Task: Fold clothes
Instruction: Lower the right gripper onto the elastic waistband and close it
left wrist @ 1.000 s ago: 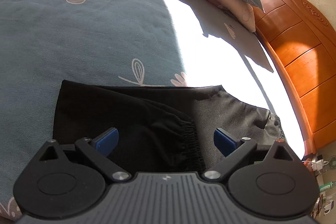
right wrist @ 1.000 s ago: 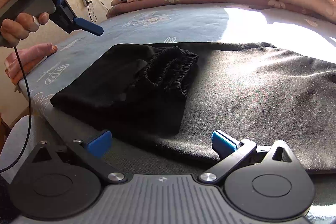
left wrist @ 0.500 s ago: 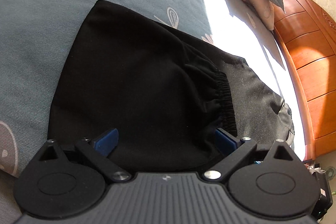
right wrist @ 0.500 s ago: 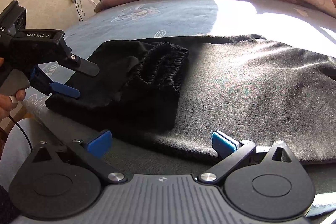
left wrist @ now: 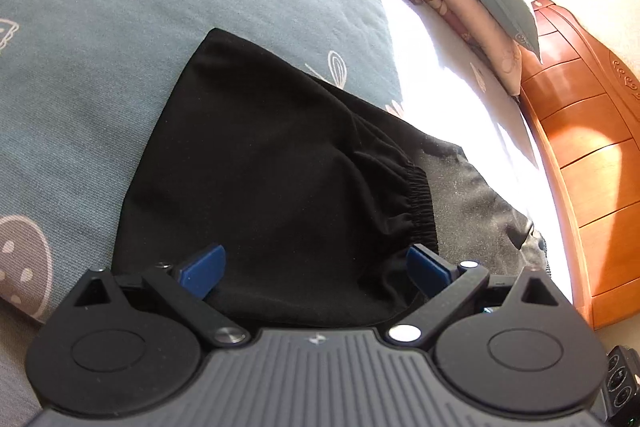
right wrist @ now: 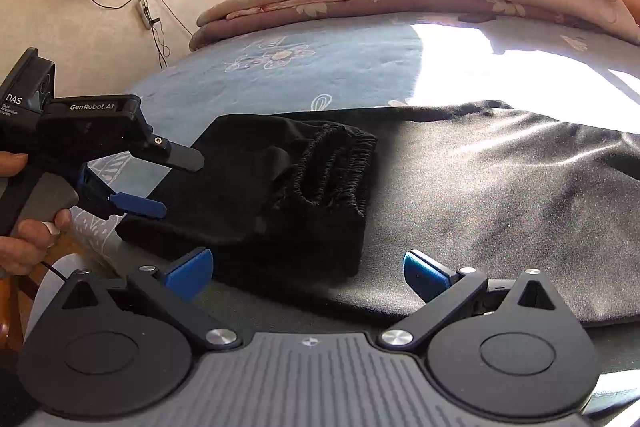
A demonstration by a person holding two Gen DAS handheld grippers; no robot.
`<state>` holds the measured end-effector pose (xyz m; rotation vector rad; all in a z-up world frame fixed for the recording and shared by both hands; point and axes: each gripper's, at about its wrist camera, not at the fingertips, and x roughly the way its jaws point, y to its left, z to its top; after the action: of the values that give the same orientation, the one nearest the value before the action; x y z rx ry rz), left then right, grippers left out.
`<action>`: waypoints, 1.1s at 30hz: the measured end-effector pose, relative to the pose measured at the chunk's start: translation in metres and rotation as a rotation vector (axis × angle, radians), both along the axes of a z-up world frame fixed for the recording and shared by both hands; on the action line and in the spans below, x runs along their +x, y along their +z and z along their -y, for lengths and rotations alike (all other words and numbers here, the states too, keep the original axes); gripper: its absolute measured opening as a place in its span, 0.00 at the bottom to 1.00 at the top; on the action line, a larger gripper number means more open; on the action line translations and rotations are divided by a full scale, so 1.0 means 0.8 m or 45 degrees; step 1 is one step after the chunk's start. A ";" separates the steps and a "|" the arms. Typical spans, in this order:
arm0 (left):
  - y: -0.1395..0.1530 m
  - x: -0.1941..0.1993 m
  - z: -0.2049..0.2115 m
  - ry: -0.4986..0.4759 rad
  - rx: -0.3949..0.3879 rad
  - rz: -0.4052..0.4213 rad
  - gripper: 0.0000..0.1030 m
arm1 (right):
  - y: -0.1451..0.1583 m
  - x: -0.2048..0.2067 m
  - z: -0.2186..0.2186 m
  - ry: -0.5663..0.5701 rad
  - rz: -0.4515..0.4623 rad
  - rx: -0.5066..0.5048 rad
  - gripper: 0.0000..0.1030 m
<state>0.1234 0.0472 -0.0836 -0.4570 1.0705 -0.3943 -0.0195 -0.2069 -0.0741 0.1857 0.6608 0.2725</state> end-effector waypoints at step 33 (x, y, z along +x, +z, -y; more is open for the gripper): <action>-0.021 0.003 -0.006 0.029 -0.015 -0.051 0.98 | 0.015 -0.006 0.239 -0.767 0.055 0.102 1.00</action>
<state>0.1260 0.0521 -0.1007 -0.4890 1.1013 -0.3726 -0.0246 -0.3981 -0.0620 0.4426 0.5241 -0.2762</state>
